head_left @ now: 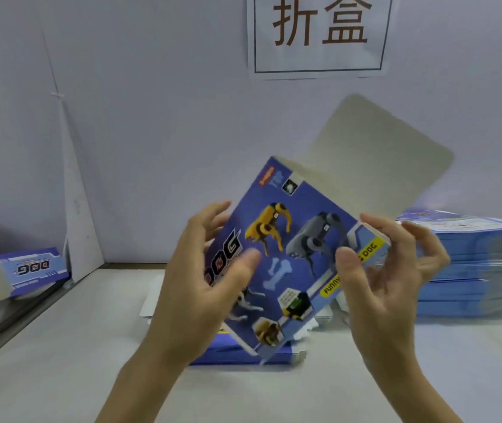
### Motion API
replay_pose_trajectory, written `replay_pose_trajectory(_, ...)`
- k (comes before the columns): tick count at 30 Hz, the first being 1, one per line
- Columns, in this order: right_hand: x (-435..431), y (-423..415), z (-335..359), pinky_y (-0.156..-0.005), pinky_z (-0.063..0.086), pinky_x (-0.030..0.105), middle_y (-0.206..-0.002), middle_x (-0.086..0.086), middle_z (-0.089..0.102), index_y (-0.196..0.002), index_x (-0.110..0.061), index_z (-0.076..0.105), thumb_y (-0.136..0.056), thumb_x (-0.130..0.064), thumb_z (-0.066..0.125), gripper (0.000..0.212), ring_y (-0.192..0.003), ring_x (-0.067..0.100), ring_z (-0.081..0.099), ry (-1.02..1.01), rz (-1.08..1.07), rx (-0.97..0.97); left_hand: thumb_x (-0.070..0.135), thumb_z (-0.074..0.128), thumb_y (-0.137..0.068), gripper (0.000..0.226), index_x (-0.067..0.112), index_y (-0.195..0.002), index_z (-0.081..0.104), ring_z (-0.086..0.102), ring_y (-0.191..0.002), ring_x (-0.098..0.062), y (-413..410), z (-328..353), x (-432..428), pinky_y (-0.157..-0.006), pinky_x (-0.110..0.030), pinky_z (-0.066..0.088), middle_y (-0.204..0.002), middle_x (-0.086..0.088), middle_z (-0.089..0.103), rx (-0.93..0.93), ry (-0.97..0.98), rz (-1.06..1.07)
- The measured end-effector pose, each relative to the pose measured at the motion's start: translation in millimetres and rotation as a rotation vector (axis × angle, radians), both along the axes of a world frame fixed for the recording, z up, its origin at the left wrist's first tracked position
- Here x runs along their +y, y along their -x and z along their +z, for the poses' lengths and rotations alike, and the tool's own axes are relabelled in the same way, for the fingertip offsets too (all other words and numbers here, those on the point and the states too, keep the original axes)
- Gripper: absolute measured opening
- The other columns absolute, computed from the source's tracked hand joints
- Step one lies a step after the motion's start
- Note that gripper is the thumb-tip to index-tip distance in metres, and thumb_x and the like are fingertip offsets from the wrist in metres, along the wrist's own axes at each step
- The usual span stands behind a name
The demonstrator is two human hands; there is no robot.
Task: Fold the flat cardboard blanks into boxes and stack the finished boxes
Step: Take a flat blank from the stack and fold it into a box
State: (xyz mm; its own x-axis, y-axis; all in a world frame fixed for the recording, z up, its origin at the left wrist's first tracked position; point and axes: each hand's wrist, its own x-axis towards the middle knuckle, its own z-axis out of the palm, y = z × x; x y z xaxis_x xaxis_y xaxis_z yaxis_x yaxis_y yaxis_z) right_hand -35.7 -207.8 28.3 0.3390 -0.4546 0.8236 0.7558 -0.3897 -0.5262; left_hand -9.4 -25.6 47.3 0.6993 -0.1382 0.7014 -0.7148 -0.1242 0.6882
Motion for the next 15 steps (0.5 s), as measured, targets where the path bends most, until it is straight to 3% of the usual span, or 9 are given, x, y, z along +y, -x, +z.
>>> replay_pose_trajectory(1, 1.5, 1.0, 0.9, -0.084, 0.053, 0.016, -0.138, 0.005, 0.019, -0.108, -0.033, 0.057, -0.073, -0.038, 0.067, 0.037, -0.113, -0.008, 0.050, 0.005, 0.020, 0.012, 0.068, 0.070, -0.064, 0.082, 0.060, -0.134, 0.029, 0.047, -0.123, 0.005, 4.2, 0.2, -1.1, -0.093, -0.014, 0.045, -0.130, 0.036, 0.045, -0.051, -0.126, 0.032)
replay_pose_trajectory(3, 3.9, 3.7, 1.4, -0.088, 0.052, 0.021, -0.147, 0.006, 0.017, -0.111, -0.032, 0.057, -0.071, -0.037, 0.073, 0.044, -0.107, 0.002, 0.060, 0.050, 0.114, 0.038, 0.082, 0.068, -0.047, 0.124, 0.055, -0.146, -0.002, 0.020, -0.143, -0.002, 10.6, -3.8, -9.3, -0.111, -0.036, 0.035, -0.151, 0.031, 0.014, -0.116, -0.342, 0.083)
replay_pose_trajectory(4, 5.1, 4.8, 0.9, -0.089, 0.051, 0.024, -0.145, 0.007, 0.024, -0.113, -0.030, 0.056, -0.071, -0.037, 0.075, 0.046, -0.103, 0.007, 0.062, 0.076, 0.197, 0.044, 0.085, 0.065, -0.042, 0.136, 0.051, -0.145, -0.017, 0.000, -0.148, -0.006, 12.7, -8.1, -16.7, -0.115, -0.047, 0.027, -0.154, 0.029, -0.007, -0.126, -0.429, 0.128)
replay_pose_trajectory(6, 8.5, 8.4, 1.3, -0.088, 0.049, 0.027, -0.127, 0.008, 0.046, -0.116, -0.026, 0.052, -0.080, -0.042, 0.072, 0.045, -0.096, 0.014, 0.060, 0.137, 0.342, 0.027, 0.086, 0.060, -0.041, 0.144, 0.042, -0.140, -0.035, -0.024, -0.143, -0.007, 15.0, -17.8, -33.7, -0.119, -0.052, 0.015, -0.150, 0.020, -0.033, -0.153, -0.531, 0.256)
replay_pose_trajectory(9, 2.3, 13.9, 11.6, -0.079, 0.052, 0.023, -0.105, -0.004, 0.066, -0.110, -0.025, 0.041, -0.085, -0.041, 0.066, 0.039, -0.091, 0.014, 0.064, -0.084, 0.493, -0.018, 0.063, 0.078, -0.051, 0.143, 0.042, -0.142, -0.030, -0.008, -0.143, -0.003, 11.2, -19.1, -37.9, -0.118, -0.042, 0.020, -0.154, 0.012, -0.015, -0.203, -0.417, 0.283)
replay_pose_trajectory(11, -10.0, 18.9, 26.4, -0.071, 0.054, 0.022, -0.090, -0.011, 0.068, -0.105, -0.029, 0.042, -0.077, -0.045, 0.074, 0.046, -0.079, 0.009, 0.065, -0.247, 0.529, -0.001, 0.058, 0.076, -0.055, 0.135, 0.041, -0.146, -0.022, 0.007, -0.144, -0.016, 5.2, -15.2, -27.0, -0.112, -0.046, 0.029, -0.153, 0.005, -0.001, -0.343, -0.385, 0.272)
replay_pose_trajectory(13, -22.7, 19.6, 32.3, -0.068, 0.055, 0.019, -0.087, -0.017, 0.070, -0.105, -0.028, 0.059, -0.082, -0.032, 0.068, 0.025, -0.078, 0.003, 0.067, -0.242, 0.530, 0.015, 0.066, 0.071, -0.058, 0.132, 0.033, -0.150, -0.018, 0.009, -0.147, -0.029, -2.4, -13.7, -17.0, -0.110, -0.058, 0.031, -0.156, -0.004, -0.001, -0.462, -0.468, 0.276)
replay_pose_trajectory(14, -25.9, 20.9, 33.2, -0.068, 0.055, 0.018, -0.089, -0.016, 0.073, -0.101, -0.027, 0.070, -0.086, -0.027, 0.065, 0.016, -0.081, 0.002, 0.069, -0.226, 0.541, 0.038, 0.068, 0.073, -0.056, 0.136, 0.033, -0.150, -0.019, 0.006, -0.148, -0.027, -3.2, -13.3, -13.1, -0.111, -0.056, 0.031, -0.158, -0.003, -0.005, -0.444, -0.489, 0.229)
replay_pose_trajectory(15, -26.3, 22.4, 34.8, -0.067, 0.055, 0.017, -0.088, -0.015, 0.074, -0.095, -0.030, 0.076, -0.087, -0.026, 0.063, 0.016, -0.082, 0.001, 0.069, -0.222, 0.550, 0.069, 0.069, 0.077, -0.052, 0.141, 0.036, -0.148, -0.021, 0.002, -0.149, -0.020, -4.0, -11.7, -10.7, -0.116, -0.044, 0.030, -0.158, 0.003, -0.009, -0.372, -0.469, 0.153)
